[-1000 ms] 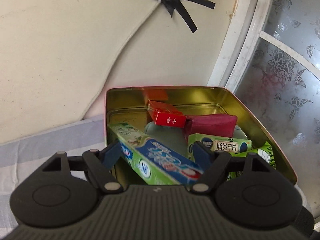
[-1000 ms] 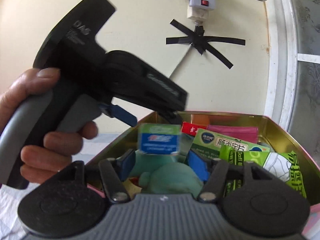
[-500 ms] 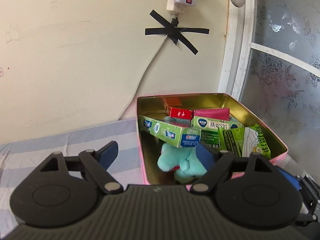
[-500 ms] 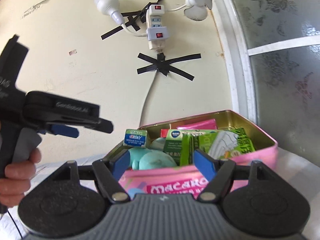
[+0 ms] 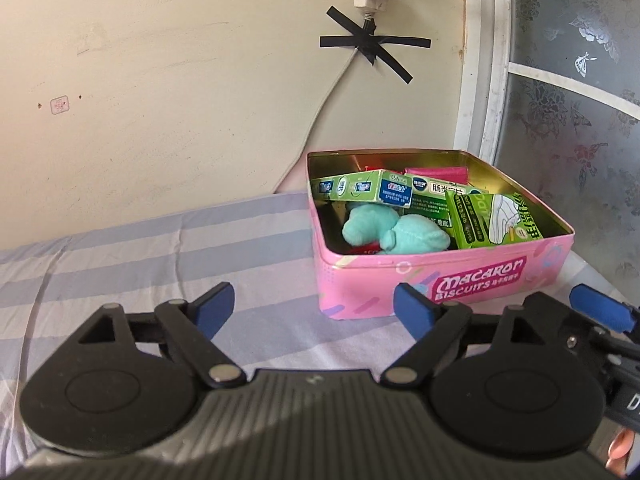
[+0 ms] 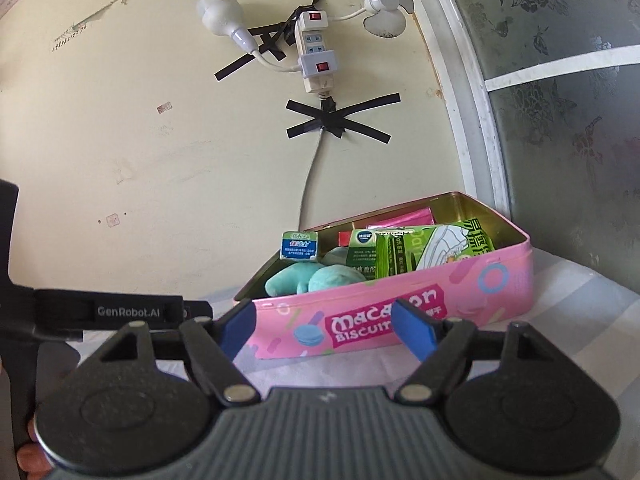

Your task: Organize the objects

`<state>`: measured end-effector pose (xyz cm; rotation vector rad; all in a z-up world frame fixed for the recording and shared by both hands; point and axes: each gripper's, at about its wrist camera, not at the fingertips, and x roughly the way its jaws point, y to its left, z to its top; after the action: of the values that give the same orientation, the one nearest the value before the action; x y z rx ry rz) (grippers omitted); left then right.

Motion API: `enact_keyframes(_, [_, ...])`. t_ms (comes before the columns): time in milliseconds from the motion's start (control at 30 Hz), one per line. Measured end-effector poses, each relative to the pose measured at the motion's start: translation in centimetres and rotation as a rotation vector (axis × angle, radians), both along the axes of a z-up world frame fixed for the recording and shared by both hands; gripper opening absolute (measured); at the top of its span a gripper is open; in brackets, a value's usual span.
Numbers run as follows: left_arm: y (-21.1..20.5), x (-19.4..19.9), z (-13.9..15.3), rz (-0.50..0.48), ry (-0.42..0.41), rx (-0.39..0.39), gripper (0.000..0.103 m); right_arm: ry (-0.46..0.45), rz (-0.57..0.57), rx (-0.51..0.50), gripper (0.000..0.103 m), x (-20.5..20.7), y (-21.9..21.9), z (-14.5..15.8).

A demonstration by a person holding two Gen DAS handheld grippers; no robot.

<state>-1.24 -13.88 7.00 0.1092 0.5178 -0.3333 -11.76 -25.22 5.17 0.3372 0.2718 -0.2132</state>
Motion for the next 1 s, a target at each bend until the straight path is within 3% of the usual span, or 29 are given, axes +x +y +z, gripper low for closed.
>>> enact_keyframes(500, [0.8, -3.4, -1.0, 0.01, -0.033, 0.03, 0.097, -0.029, -0.016, 0.054, 0.085, -2.4, 1.3, 1.2])
enact_keyframes(1000, [0.6, -4.4, -2.3, 0.025, 0.005, 0.052, 0.101, -0.025, -0.025, 0.094, 0.09, -2.8, 1.5, 1.0])
